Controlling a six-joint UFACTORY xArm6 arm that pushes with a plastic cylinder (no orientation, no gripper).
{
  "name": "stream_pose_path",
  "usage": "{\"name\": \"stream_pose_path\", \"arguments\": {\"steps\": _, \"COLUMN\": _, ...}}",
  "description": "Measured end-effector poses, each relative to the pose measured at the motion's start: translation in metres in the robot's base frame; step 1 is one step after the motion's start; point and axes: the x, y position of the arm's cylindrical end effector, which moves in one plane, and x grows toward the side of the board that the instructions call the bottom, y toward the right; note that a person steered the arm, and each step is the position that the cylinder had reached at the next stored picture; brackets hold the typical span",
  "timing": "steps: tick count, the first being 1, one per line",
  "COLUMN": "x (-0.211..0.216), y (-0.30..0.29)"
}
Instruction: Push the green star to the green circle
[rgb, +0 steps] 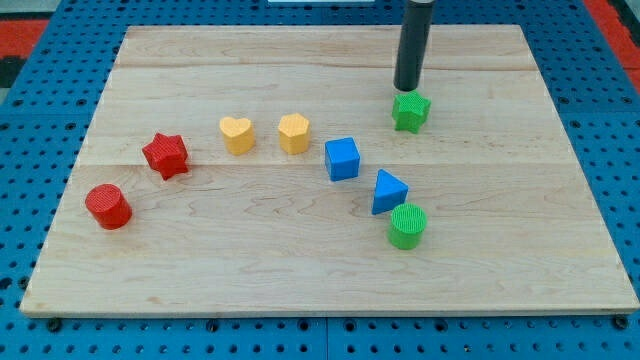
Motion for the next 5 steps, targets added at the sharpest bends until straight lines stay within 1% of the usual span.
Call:
{"name": "stream_pose_path", "arguments": {"steps": 1, "x": 0.07, "y": -0.004}}
{"name": "stream_pose_path", "arguments": {"steps": 2, "x": 0.065, "y": -0.004}}
{"name": "stream_pose_path", "arguments": {"steps": 3, "x": 0.042, "y": -0.046}}
{"name": "stream_pose_path", "arguments": {"steps": 4, "x": 0.068, "y": -0.087}}
{"name": "stream_pose_path", "arguments": {"steps": 5, "x": 0.124, "y": -0.034}}
